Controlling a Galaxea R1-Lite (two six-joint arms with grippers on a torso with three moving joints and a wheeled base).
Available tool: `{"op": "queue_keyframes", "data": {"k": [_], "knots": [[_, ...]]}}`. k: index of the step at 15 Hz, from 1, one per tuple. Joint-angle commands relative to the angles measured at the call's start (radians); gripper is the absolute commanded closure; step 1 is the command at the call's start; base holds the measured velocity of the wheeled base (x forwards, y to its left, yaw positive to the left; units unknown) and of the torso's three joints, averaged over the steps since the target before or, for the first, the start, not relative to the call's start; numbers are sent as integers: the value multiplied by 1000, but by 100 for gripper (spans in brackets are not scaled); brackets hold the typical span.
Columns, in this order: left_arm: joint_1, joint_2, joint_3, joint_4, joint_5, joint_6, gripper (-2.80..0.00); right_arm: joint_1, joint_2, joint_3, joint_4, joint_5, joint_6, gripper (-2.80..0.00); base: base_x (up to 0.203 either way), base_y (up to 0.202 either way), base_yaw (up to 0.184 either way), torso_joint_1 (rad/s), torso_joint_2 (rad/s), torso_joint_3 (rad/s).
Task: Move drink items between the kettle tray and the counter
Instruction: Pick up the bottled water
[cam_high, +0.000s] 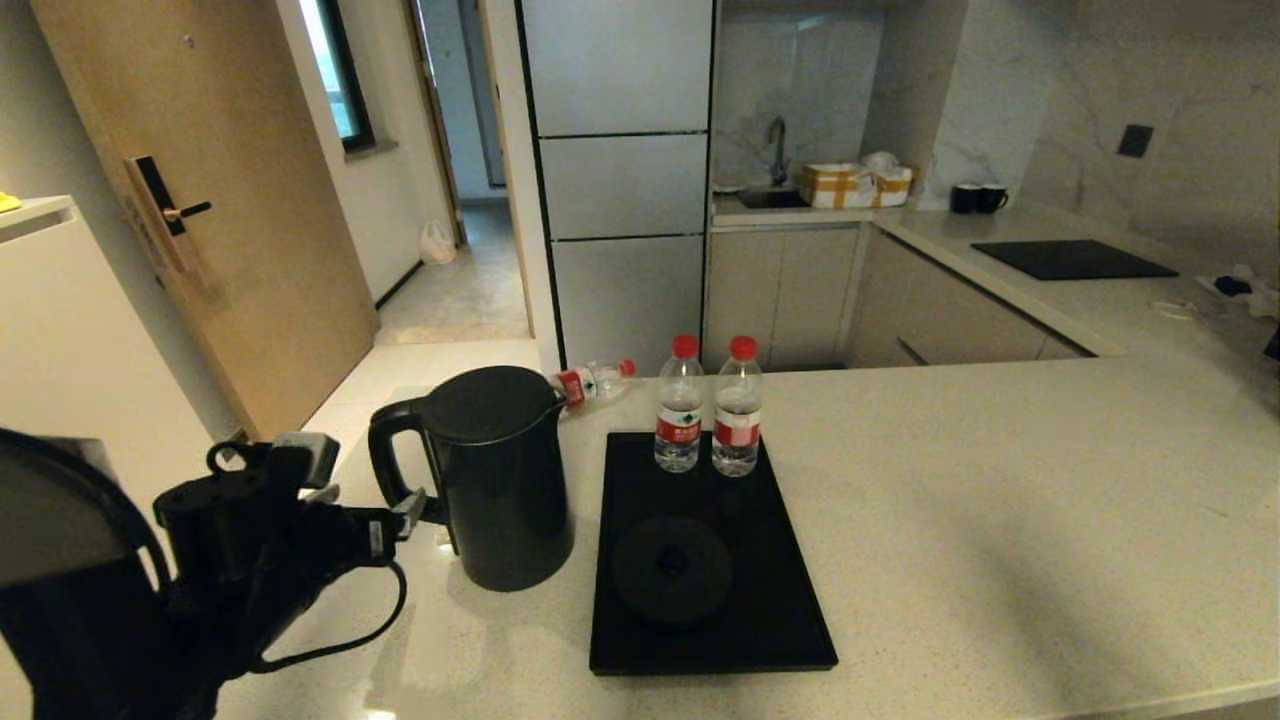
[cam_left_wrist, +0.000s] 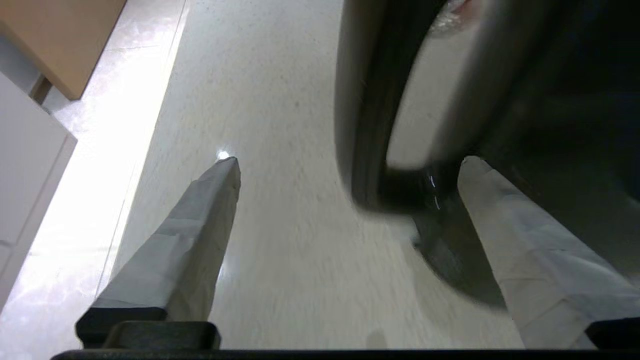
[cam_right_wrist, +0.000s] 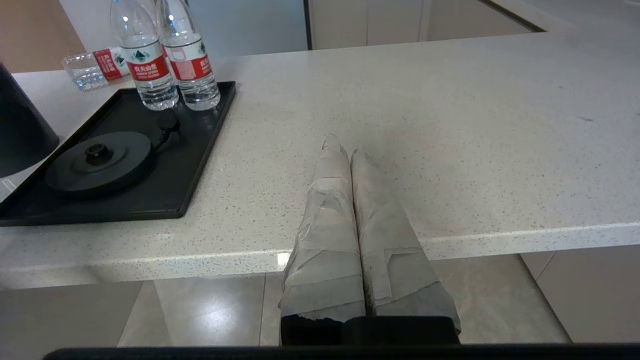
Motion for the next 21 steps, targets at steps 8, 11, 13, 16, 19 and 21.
{"op": "queue_keyframes", "data": {"k": [8,11,13,16,19,21], "knots": [[0,-515,233,86,78,42,0,1,0,0,0,0,0,0,0,0,0,0,0,0],[1,-853,146,414,145,51,0,1,0,0,-2,0,0,0,0,0,0,0,0,0],[1,-1132,-30,898,161,43,0,1,0,0,-1,0,0,0,0,0,0,0,0,0],[1,-1439,-380,1696,136,19,0,1,0,0,-2,0,0,0,0,0,0,0,0,0],[39,-1654,-497,1969,166,54,0,1,0,0,-1,0,0,0,0,0,0,0,0,0],[73,-1763,-633,2257,160,56,0,1,0,0,-2,0,0,0,0,0,0,0,0,0]]}}
